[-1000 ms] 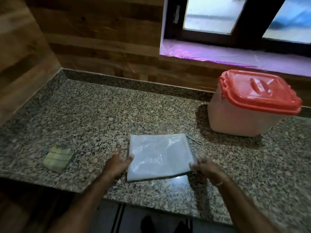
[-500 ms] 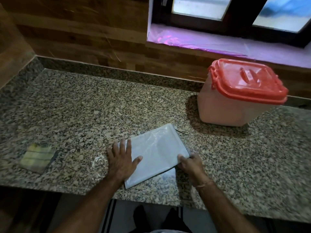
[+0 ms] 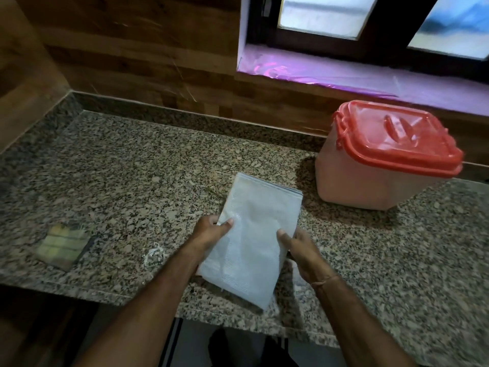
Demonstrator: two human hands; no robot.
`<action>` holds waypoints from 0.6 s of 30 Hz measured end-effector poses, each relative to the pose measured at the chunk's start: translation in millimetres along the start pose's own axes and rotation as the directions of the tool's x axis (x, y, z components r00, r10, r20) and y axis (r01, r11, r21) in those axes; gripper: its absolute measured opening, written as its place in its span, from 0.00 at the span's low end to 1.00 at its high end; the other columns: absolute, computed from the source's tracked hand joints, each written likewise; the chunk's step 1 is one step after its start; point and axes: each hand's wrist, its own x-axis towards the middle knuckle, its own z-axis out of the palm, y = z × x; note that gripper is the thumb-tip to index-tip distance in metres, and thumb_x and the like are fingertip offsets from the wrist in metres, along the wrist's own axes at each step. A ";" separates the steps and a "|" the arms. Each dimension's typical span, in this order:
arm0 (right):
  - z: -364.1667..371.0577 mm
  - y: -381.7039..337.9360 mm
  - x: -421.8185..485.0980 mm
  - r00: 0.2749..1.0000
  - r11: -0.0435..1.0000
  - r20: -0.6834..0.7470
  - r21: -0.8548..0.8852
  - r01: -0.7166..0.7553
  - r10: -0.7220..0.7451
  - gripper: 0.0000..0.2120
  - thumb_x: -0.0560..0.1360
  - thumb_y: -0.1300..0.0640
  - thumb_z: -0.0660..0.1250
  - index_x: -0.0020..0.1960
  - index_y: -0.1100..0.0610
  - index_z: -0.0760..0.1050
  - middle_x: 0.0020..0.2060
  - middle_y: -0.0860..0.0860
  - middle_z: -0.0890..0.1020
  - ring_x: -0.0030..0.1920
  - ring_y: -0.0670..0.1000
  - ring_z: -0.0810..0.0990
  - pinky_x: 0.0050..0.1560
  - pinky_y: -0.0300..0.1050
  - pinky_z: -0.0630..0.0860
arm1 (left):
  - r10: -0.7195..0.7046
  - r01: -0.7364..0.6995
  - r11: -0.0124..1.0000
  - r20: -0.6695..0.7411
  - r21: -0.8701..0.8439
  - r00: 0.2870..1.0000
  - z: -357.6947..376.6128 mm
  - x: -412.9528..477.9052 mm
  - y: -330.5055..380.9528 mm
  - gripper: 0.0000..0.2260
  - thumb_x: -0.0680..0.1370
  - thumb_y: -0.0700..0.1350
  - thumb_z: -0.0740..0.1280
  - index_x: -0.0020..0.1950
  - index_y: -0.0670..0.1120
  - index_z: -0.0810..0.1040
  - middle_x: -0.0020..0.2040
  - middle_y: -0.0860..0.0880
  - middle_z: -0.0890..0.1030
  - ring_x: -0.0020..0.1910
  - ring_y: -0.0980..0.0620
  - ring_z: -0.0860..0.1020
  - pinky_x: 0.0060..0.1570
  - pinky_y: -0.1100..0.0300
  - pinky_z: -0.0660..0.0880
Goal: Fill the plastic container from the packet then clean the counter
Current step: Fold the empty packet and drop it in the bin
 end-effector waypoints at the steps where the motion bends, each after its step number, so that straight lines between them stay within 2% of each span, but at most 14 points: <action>1: -3.3 -4.7 1.4 1.000 1.000 0.017 -0.021 -0.006 0.006 0.11 0.84 0.63 0.61 0.63 0.56 0.77 0.52 0.47 0.85 0.45 0.41 0.87 0.41 0.37 0.83 | -0.018 0.017 0.999 -0.013 -0.044 1.000 0.1 2.7 -1.1 0.21 0.74 0.57 0.74 0.63 0.48 0.80 0.58 0.47 0.84 0.63 0.42 0.80 0.64 0.45 0.77; 3: -10.3 -5.7 6.8 0.999 0.997 0.039 -0.075 -0.010 0.012 0.10 0.84 0.63 0.62 0.63 0.61 0.78 0.47 0.48 0.85 0.38 0.38 0.85 0.33 0.32 0.78 | -0.032 0.024 0.993 -0.063 -0.114 0.998 2.9 8.4 -6.1 0.22 0.70 0.58 0.77 0.59 0.49 0.83 0.57 0.47 0.86 0.60 0.42 0.82 0.65 0.39 0.76; 5: -15.7 -5.2 10.4 1.000 0.992 0.011 -0.130 0.001 0.000 0.07 0.83 0.65 0.63 0.56 0.65 0.80 0.36 0.46 0.84 0.28 0.37 0.81 0.26 0.30 0.73 | -0.028 0.013 0.992 -0.116 -0.126 0.993 5.6 3.0 -2.8 0.20 0.71 0.54 0.77 0.59 0.46 0.83 0.57 0.45 0.86 0.58 0.42 0.83 0.63 0.40 0.78; 6: -18.4 -6.9 11.8 1.000 0.988 -0.006 -0.155 0.022 -0.024 0.07 0.82 0.65 0.64 0.49 0.63 0.80 0.31 0.46 0.83 0.24 0.37 0.79 0.23 0.30 0.71 | -0.003 -0.010 0.996 -0.150 -0.085 0.989 8.4 -5.6 2.7 0.17 0.73 0.51 0.77 0.58 0.45 0.83 0.55 0.45 0.86 0.55 0.43 0.84 0.60 0.41 0.80; 8: -24.4 -10.4 16.0 0.998 0.983 -0.029 -0.174 0.052 -0.057 0.09 0.81 0.61 0.67 0.43 0.58 0.79 0.33 0.51 0.81 0.25 0.42 0.78 0.22 0.34 0.71 | 0.048 -0.043 0.999 -0.185 0.029 0.982 13.6 -15.7 8.8 0.12 0.76 0.48 0.76 0.56 0.45 0.84 0.50 0.48 0.87 0.50 0.46 0.86 0.54 0.45 0.83; 11: -32.9 -20.4 19.9 0.995 0.990 0.015 -0.100 0.102 -0.101 0.06 0.83 0.58 0.65 0.55 0.60 0.78 0.44 0.59 0.84 0.29 0.51 0.84 0.24 0.40 0.78 | 0.072 -0.043 0.992 -0.250 0.117 0.966 21.0 -27.7 18.5 0.09 0.76 0.48 0.76 0.53 0.46 0.85 0.48 0.49 0.87 0.48 0.46 0.86 0.52 0.46 0.84; 13: -38.8 -27.1 15.8 0.992 0.995 0.097 -0.038 0.090 -0.086 0.07 0.85 0.58 0.62 0.60 0.59 0.75 0.48 0.58 0.85 0.30 0.52 0.86 0.26 0.41 0.80 | 0.082 -0.064 0.995 -0.283 0.073 0.955 30.5 -34.7 23.9 0.06 0.77 0.46 0.74 0.53 0.46 0.84 0.49 0.48 0.87 0.48 0.45 0.85 0.50 0.49 0.83; 15: -43.1 -27.8 10.2 0.984 0.998 0.165 -0.016 0.068 -0.064 0.07 0.85 0.59 0.61 0.59 0.59 0.76 0.46 0.56 0.86 0.31 0.51 0.87 0.28 0.40 0.82 | 0.090 -0.100 0.995 -0.308 -0.016 0.947 37.4 -45.6 24.6 0.04 0.78 0.44 0.73 0.51 0.45 0.84 0.48 0.46 0.87 0.45 0.47 0.85 0.42 0.56 0.82; 17: -49.2 -23.1 8.0 0.986 0.998 0.157 -0.013 0.067 -0.065 0.11 0.84 0.58 0.63 0.60 0.66 0.76 0.43 0.61 0.86 0.31 0.52 0.87 0.29 0.40 0.82 | 0.096 -0.128 0.989 -0.340 -0.071 0.936 46.6 -58.2 18.3 0.07 0.79 0.47 0.73 0.50 0.43 0.84 0.44 0.45 0.88 0.39 0.48 0.84 0.35 0.61 0.79; 18: -51.1 -20.2 8.7 0.987 0.996 0.139 -0.024 0.086 -0.081 0.13 0.84 0.57 0.64 0.60 0.67 0.76 0.42 0.64 0.86 0.32 0.54 0.87 0.29 0.42 0.82 | 0.107 -0.145 0.986 -0.366 -0.079 0.925 51.3 -63.9 12.5 0.09 0.79 0.49 0.73 0.50 0.43 0.85 0.43 0.45 0.88 0.38 0.48 0.85 0.35 0.61 0.78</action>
